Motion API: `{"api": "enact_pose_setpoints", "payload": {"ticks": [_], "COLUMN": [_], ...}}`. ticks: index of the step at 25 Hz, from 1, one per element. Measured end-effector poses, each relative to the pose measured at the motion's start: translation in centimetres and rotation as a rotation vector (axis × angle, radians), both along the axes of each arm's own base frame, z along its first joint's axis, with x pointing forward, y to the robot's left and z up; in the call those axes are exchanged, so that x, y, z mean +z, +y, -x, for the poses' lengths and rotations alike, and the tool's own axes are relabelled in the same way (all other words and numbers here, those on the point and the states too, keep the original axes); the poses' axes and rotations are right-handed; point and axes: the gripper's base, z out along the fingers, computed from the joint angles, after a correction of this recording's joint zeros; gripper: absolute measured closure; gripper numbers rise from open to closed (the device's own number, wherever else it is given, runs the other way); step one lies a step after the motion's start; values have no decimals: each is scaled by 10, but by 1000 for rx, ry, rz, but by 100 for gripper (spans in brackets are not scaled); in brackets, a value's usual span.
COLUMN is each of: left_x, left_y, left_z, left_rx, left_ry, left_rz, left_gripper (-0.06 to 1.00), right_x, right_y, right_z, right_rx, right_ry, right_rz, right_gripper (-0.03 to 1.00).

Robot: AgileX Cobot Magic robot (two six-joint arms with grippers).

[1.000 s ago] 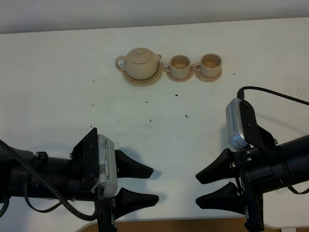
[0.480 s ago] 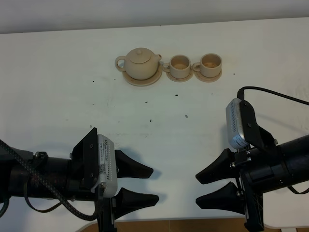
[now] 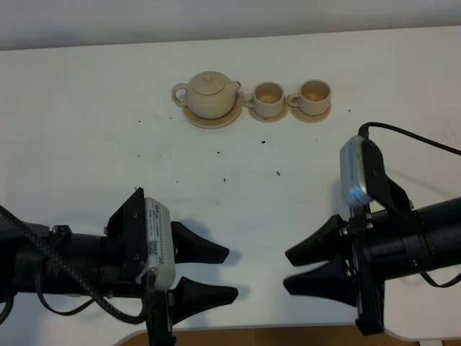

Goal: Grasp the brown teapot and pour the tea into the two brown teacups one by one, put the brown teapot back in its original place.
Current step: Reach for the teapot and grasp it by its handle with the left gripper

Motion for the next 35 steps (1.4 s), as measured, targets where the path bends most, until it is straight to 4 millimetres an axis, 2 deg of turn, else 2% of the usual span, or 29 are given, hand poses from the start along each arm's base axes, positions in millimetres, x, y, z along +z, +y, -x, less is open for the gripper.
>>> {"api": "enact_pose_setpoints", "payload": {"ticks": [4,10,13,17,23,30,33,35], "left_x": [1,4,12,24,46,90,113,129], "left_y": [0,-1,-4,-7,-7,-1,-1,-3], "left_z": [-1,-9,-21,-33,-52,-78,-86,-93], "left_rx": [18,93,151,204,328,519,544,537], "left_ry": [8,54,84,164,312,342,300,274], "left_rz": [13,0,-18,-65,-208,-371,-383,-380], "left_gripper": [44,44,44,44,44,44,44,44], "right_x": [5,18,34,70,105,113,120,115], "right_y": [2,3,1,-6,-23,-62,-78,-87], "right_z": [-7,-34,-46,-49,-29,10,29,43], "right_rx": [-50,-196,-280,-389,-488,-688,-759,-787], "right_ry": [-11,-93,-144,-189,-52,121,112,102], "right_rz": [-23,31,54,63,169,454,497,521], "right_gripper": [60,61,61,61,61,61,61,61]}}
